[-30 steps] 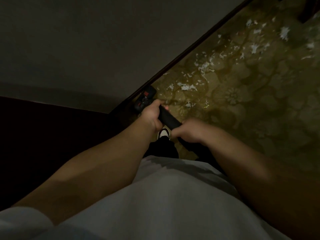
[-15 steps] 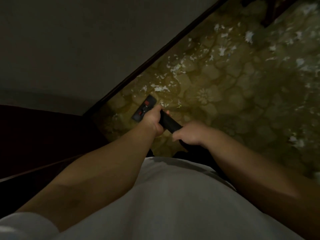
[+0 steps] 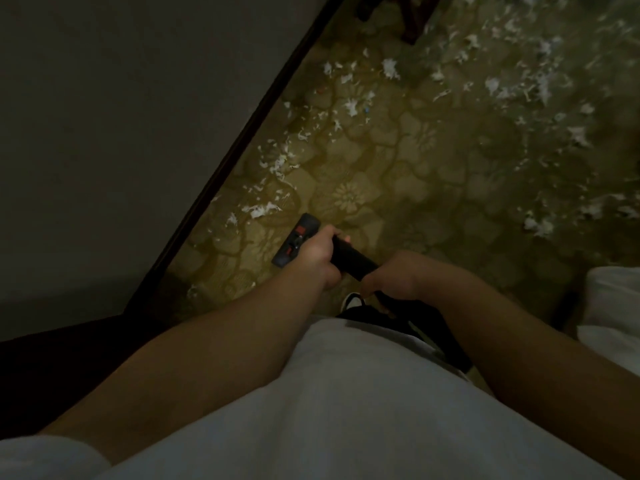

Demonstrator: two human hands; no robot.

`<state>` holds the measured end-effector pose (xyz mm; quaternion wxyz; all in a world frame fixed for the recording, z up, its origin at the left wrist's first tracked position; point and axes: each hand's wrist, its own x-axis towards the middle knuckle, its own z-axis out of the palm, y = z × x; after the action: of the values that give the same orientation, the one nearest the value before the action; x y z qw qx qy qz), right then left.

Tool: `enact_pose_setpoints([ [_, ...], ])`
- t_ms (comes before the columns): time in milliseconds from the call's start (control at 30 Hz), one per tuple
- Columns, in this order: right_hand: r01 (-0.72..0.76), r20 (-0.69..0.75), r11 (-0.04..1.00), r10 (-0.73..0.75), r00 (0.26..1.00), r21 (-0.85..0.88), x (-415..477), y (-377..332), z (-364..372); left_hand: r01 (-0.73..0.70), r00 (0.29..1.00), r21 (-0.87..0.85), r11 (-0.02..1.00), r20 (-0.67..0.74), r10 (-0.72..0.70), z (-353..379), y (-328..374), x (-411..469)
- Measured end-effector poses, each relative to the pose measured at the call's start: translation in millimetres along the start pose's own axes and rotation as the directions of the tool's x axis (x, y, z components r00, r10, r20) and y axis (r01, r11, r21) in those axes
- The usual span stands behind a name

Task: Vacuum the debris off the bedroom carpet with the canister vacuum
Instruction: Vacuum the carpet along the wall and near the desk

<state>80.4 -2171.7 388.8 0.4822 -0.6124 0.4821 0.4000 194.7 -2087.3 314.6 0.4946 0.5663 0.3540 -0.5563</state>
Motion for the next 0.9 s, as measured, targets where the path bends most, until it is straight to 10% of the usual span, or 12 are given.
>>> enact_pose_setpoints([
  [900, 0.011, -0.098, 0.997, -0.004, 0.995, 0.074, 63, -283, 62, -0.022, 0.996, 0.094, 0.995, 0.090, 0.013, -132, 281, 37],
])
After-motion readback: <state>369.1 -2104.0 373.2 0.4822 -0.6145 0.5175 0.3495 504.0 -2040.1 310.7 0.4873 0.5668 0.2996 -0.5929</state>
